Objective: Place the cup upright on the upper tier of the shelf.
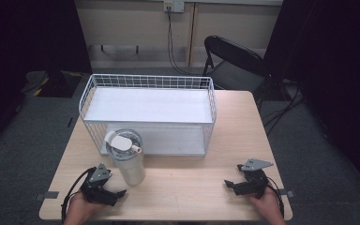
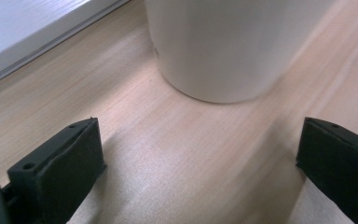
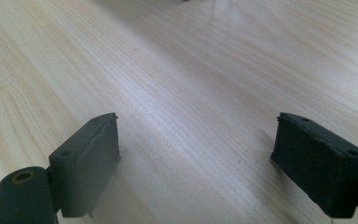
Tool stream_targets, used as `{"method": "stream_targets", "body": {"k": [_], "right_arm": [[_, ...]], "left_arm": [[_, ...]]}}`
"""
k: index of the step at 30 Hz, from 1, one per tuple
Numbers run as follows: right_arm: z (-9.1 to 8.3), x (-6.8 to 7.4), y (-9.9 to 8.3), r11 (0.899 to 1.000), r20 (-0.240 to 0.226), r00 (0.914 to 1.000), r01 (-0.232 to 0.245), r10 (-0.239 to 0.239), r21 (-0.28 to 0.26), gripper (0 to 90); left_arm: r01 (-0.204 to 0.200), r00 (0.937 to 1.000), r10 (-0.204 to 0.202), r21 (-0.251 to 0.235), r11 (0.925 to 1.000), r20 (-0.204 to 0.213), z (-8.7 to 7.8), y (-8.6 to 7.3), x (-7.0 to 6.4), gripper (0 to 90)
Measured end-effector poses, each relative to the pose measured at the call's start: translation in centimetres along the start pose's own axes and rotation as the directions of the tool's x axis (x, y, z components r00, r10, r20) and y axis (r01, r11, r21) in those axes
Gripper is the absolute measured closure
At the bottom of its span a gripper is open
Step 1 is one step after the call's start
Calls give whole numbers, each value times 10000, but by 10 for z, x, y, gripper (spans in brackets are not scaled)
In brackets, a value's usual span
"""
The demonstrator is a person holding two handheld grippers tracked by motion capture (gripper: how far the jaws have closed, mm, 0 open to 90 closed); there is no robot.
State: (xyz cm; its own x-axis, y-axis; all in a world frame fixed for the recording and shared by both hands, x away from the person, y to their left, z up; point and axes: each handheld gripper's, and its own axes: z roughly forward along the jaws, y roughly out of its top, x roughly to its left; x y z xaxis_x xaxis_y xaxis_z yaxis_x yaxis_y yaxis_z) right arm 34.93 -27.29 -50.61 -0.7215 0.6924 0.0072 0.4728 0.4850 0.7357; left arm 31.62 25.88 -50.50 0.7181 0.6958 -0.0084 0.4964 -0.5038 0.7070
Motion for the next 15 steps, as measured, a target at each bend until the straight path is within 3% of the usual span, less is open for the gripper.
{"method": "stream_targets", "body": {"k": [2,9,12,15], "right_arm": [[0,0,0,10000,4,10000,2,-2,2,136],[0,0,0,10000,5,10000,-8,8,2,136],[0,0,0,10000,4,10000,2,-2,4,136],[0,0,0,10000,4,10000,1,-1,-4,136]], "left_arm": [[183,9997,-183,-7,9998,-178,1,1,-1,0],[233,9995,-227,296,9993,-200,1,5,-1,2],[426,9990,-427,52,9991,149,-3,4,1,45],[546,9971,-533,-218,9983,548,-8,5,3,157]]}}
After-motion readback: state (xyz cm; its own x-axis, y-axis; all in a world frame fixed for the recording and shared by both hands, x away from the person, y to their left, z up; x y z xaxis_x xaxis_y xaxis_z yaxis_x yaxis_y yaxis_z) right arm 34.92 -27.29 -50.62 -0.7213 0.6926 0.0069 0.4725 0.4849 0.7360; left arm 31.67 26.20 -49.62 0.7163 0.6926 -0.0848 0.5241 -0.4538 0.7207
